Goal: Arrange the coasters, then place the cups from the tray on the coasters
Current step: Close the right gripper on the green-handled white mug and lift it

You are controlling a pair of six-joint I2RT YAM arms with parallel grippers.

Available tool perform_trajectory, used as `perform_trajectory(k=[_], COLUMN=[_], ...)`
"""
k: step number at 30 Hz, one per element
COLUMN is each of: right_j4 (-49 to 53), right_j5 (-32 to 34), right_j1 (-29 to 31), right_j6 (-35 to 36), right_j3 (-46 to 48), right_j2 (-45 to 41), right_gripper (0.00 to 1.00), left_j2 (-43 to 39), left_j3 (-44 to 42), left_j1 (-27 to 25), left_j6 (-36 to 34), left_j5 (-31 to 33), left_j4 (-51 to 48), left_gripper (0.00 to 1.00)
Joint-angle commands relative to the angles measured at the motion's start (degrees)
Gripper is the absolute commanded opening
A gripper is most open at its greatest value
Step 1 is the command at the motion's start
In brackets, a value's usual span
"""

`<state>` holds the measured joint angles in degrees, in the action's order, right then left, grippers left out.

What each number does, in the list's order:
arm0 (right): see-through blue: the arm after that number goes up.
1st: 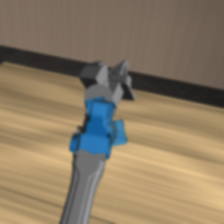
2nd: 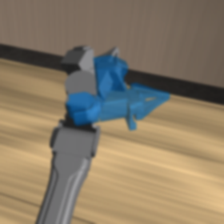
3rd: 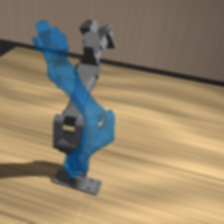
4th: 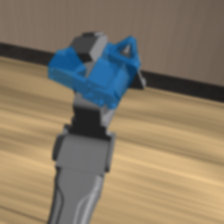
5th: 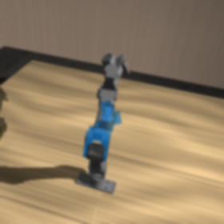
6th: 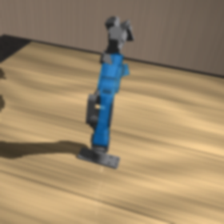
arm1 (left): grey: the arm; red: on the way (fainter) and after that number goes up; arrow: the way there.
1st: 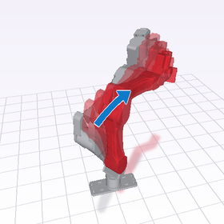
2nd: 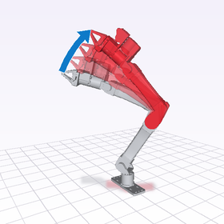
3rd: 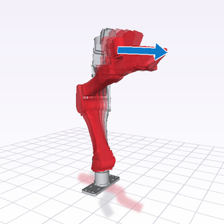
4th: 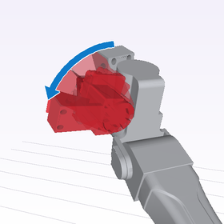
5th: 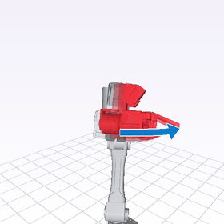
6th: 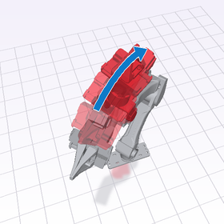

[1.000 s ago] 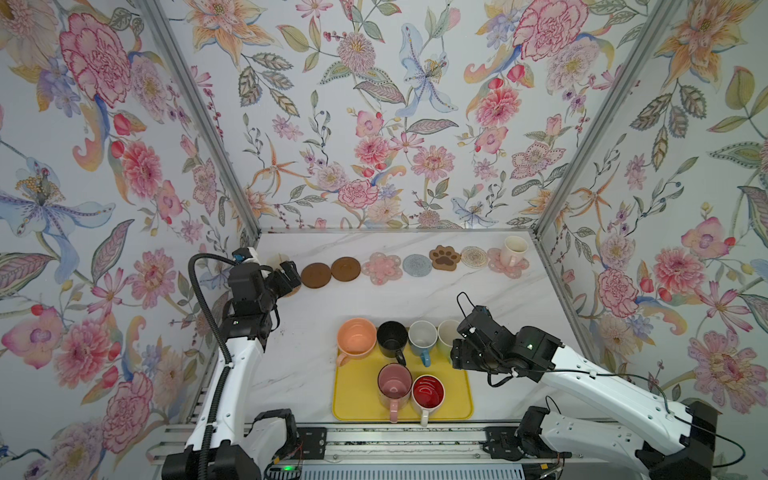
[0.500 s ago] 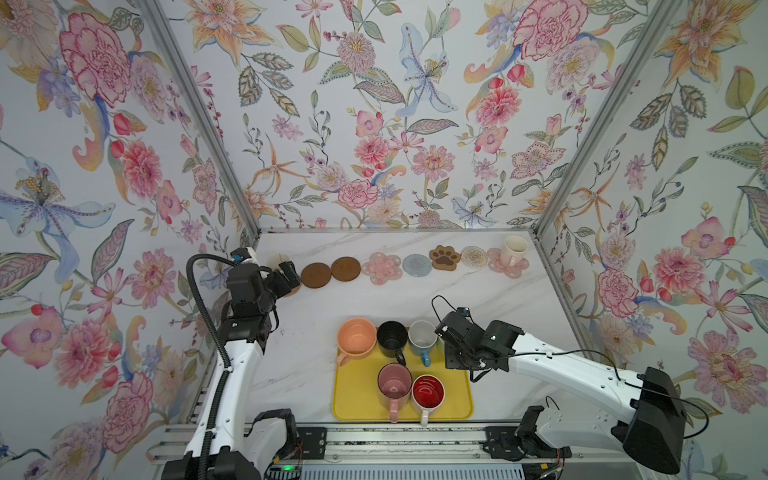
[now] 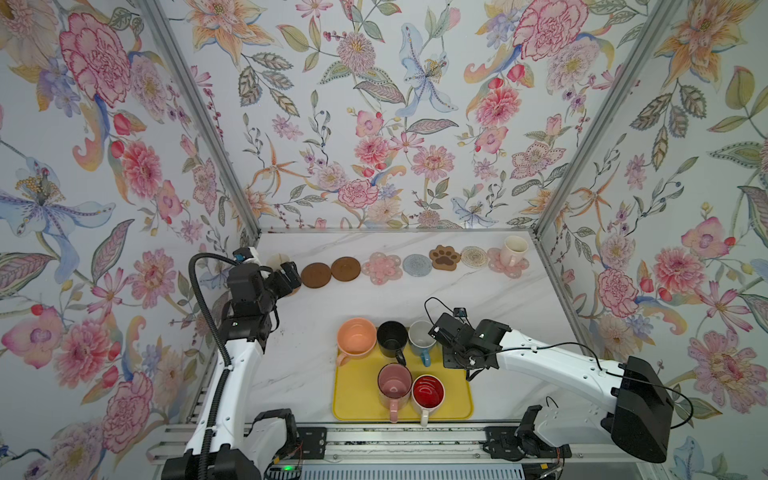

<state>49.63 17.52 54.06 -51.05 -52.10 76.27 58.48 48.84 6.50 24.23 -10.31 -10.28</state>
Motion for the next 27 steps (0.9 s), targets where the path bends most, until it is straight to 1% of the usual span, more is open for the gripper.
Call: perform_trajectory(k=[1, 8, 15, 19, 23, 27], right_j4=[0.65, -0.97, -2.96, -2.97, -2.96, -2.96], right_j5=[2.42, 2.37, 1.73, 1.73, 1.38, 1.15], right_j1=[0.47, 0.30, 0.36, 0.42, 0.42, 0.36], right_j6=[-0.37, -0.19, 0.51, 0.98, 1.30, 1.78], right_j3=[-1.41, -0.94, -0.02, 0.28, 0.89, 1.04], right_j2=[1.70, 3.07, 4.50, 4.50, 3.97, 3.71], right_gripper=[0.39, 0.37, 0.31, 0.26, 0.17, 0.11], left_j2=[0.36, 0.46, 0.19, 0.14, 0.24, 0.19], left_j3=[1.26, 1.26, 1.17, 1.04, 1.08, 0.99], left_j1=[0.53, 0.53, 0.53, 0.50, 0.53, 0.53], left_j6=[-1.15, -1.20, -1.28, -1.29, -1.18, -1.20], left_j5=[-1.10, -1.47, -1.56, -1.46, -1.56, -1.54], left_j4=[-0.50, -0.44, -0.44, -0.37, -0.34, -0.26], left_gripper=[0.98, 0.98, 0.99, 0.99, 0.99, 0.99])
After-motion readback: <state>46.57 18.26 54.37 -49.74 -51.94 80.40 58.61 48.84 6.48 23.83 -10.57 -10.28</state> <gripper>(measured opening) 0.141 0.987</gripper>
